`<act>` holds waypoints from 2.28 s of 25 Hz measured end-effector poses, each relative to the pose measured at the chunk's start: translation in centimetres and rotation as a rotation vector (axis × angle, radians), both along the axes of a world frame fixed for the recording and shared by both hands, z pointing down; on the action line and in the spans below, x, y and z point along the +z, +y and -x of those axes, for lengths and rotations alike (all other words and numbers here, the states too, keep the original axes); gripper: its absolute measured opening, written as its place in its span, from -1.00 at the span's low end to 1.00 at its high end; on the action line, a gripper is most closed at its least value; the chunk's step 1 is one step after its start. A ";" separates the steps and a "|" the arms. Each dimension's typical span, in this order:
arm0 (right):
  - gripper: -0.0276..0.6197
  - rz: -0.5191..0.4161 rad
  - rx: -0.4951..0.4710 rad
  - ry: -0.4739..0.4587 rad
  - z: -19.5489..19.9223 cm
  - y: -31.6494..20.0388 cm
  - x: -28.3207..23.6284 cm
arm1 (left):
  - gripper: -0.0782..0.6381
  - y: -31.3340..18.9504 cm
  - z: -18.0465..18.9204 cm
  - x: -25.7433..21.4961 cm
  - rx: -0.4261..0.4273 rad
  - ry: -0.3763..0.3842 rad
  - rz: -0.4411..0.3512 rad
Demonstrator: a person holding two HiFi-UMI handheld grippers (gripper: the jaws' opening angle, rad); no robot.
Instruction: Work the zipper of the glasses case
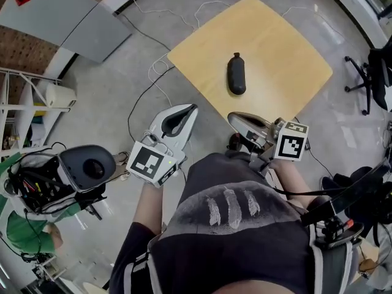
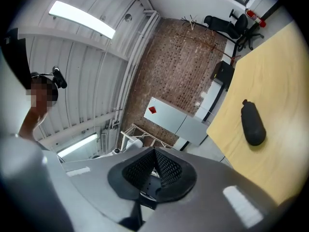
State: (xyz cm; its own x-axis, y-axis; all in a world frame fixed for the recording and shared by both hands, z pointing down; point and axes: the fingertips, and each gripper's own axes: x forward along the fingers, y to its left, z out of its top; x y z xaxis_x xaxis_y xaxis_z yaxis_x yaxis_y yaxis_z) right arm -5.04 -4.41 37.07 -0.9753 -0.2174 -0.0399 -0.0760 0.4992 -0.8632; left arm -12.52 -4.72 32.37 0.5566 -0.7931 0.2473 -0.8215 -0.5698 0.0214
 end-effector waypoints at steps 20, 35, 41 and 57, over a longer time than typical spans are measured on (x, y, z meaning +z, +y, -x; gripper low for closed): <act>-0.91 0.037 0.144 0.351 -4.7 -11.2 9.0 | -0.78 -16.6 0.0 14.6 0.195 -0.256 0.157; -0.02 0.161 0.088 0.762 -5.3 -19.1 21.2 | -0.78 -21.7 -1.1 20.9 0.377 -0.270 0.213; 0.06 0.230 -0.006 0.771 -3.7 -19.4 24.9 | -0.78 -22.8 -2.2 24.6 0.510 -0.350 0.222; -0.14 0.303 -0.104 0.599 -2.1 -18.2 25.6 | -0.77 -21.9 -3.7 27.6 0.659 -0.410 0.272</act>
